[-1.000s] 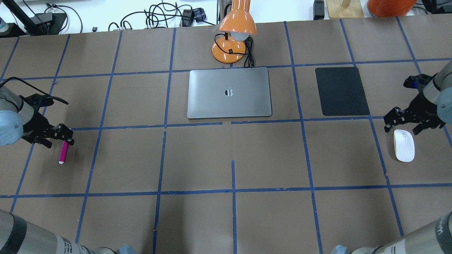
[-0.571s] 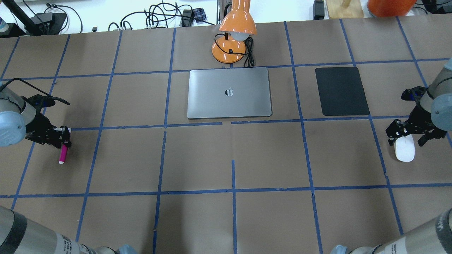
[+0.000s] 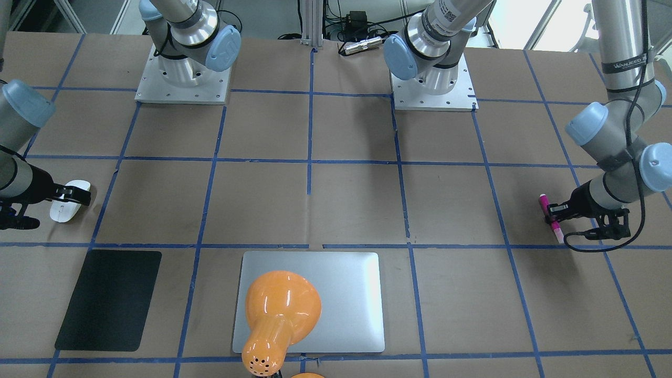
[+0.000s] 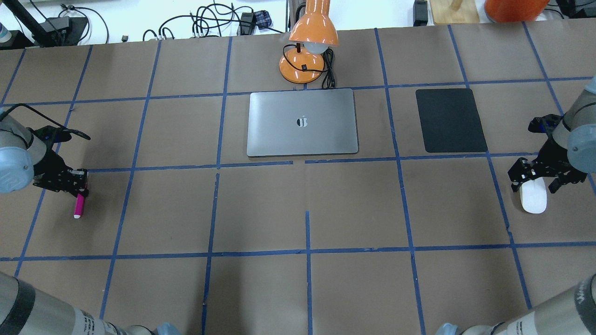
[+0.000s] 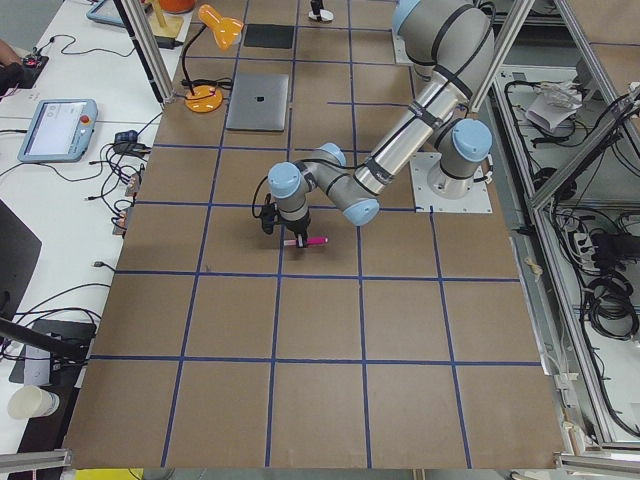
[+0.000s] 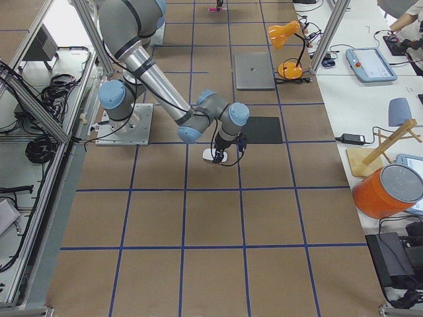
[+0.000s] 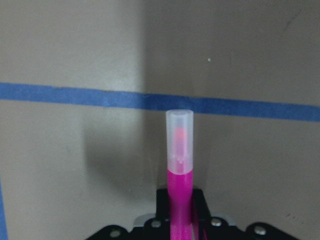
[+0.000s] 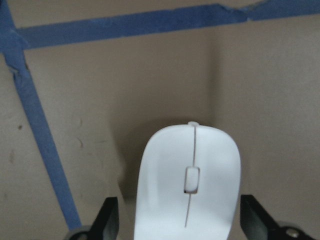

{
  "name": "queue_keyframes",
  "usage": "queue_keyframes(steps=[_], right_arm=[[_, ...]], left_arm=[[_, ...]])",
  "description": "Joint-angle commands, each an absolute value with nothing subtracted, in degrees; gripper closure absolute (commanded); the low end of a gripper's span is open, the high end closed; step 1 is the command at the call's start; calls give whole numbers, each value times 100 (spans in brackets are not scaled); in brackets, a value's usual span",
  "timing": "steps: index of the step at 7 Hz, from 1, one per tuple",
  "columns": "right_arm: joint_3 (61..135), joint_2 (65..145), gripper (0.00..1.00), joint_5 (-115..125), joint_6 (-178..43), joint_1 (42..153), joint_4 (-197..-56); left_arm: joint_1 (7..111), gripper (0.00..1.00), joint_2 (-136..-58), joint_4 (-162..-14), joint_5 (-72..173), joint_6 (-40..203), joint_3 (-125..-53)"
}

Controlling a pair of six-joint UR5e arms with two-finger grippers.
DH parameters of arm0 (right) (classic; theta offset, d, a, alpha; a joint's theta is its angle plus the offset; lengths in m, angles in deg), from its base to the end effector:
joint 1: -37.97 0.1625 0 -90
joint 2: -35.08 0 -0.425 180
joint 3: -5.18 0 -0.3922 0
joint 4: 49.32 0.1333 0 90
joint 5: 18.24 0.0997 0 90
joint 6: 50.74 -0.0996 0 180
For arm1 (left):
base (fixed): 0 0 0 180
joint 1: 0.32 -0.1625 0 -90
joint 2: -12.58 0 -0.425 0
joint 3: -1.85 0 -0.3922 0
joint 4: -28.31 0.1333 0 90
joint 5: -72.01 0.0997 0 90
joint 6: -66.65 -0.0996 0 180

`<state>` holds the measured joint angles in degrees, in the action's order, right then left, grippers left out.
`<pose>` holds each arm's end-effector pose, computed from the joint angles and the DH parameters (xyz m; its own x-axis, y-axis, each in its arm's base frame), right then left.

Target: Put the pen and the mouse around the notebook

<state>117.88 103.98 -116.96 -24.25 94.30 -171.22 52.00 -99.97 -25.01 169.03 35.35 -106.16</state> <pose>-0.1862 -0.4927 0.1707 -0.9937 0.1039 0.0408 0.1109 0.9617 0.2507 0.2426 -0.5123 0.1946 -0.9923 -0.1026 -0.0690 -0.1104 0.9865 0.1212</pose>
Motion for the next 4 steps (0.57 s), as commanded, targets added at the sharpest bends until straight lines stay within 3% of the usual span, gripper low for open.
queue_keyframes(steps=[1,3,4], right_arm=[[11794,10389,29,-11720,-2472,9431,-17071],[11803,10451,78,-11694,-2481,9439,-17027],[11759,10477,87,-11694,-2490,9457,-17061]], left_arm=[[5268,100,-9694,-2965,17089,4347,-10170],[5426,100,-9422,-3276,16757,5003,-10229],[5496,100,-9290,-3529,16702,5595,-10238]])
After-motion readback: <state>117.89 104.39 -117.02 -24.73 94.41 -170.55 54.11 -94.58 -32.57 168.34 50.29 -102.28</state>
